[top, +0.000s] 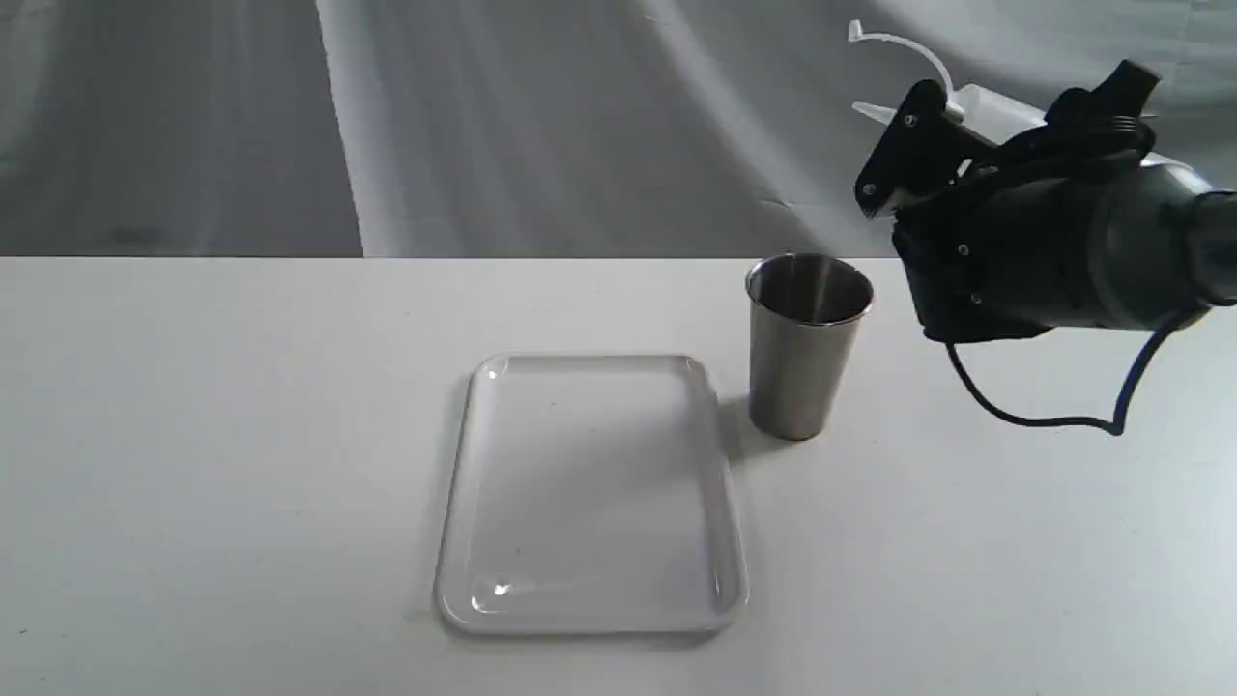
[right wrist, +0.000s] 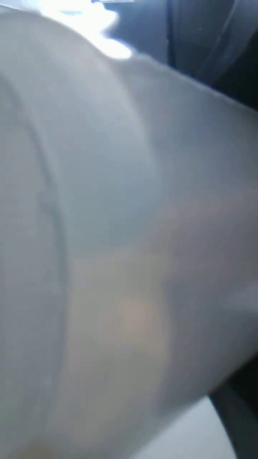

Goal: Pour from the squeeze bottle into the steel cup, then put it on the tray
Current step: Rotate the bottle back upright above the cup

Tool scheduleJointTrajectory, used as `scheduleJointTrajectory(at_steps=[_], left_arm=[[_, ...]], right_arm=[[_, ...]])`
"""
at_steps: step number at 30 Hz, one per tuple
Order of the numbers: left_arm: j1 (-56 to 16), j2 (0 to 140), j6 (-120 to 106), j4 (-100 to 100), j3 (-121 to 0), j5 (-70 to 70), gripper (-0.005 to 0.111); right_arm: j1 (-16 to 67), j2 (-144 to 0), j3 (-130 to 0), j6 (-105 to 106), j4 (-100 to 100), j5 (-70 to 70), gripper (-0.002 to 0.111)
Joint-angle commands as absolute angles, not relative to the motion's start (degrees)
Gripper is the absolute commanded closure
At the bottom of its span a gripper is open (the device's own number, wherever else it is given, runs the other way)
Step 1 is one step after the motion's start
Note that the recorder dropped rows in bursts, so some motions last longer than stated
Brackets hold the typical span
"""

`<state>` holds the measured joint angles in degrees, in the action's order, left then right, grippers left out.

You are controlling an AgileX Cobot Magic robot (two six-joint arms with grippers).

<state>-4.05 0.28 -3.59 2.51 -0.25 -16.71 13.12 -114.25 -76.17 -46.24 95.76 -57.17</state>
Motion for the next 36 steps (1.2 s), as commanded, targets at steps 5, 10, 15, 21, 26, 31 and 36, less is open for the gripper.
scheduleJointTrajectory(at_steps=[5, 10, 15, 21, 26, 31, 36], left_arm=[[-4.23, 0.0, -3.49, 2.54, 0.0, -16.34, 0.098], [-4.23, 0.0, -3.49, 2.54, 0.0, -16.34, 0.098], [-4.23, 0.0, -3.49, 2.54, 0.0, -16.34, 0.098], [-4.23, 0.0, -3.49, 2.54, 0.0, -16.34, 0.098], [-4.23, 0.0, -3.49, 2.54, 0.0, -16.34, 0.098], [-4.23, 0.0, -3.49, 2.54, 0.0, -16.34, 0.098], [-4.23, 0.0, -3.49, 2.54, 0.0, -16.34, 0.098]], right_arm=[[13.3, -113.57, -76.72, -53.17, 96.96, -57.85, 0.064], [13.3, -113.57, -76.72, -53.17, 96.81, -57.85, 0.064], [13.3, -113.57, -76.72, -53.17, 96.81, -57.85, 0.064], [13.3, -113.57, -76.72, -60.84, 95.04, -54.87, 0.064], [13.3, -113.57, -76.72, -73.21, 94.15, -53.99, 0.064], [13.3, -113.57, -76.72, -79.31, 94.15, -53.99, 0.064], [13.3, -113.57, -76.72, -85.25, 93.73, -54.18, 0.064]])
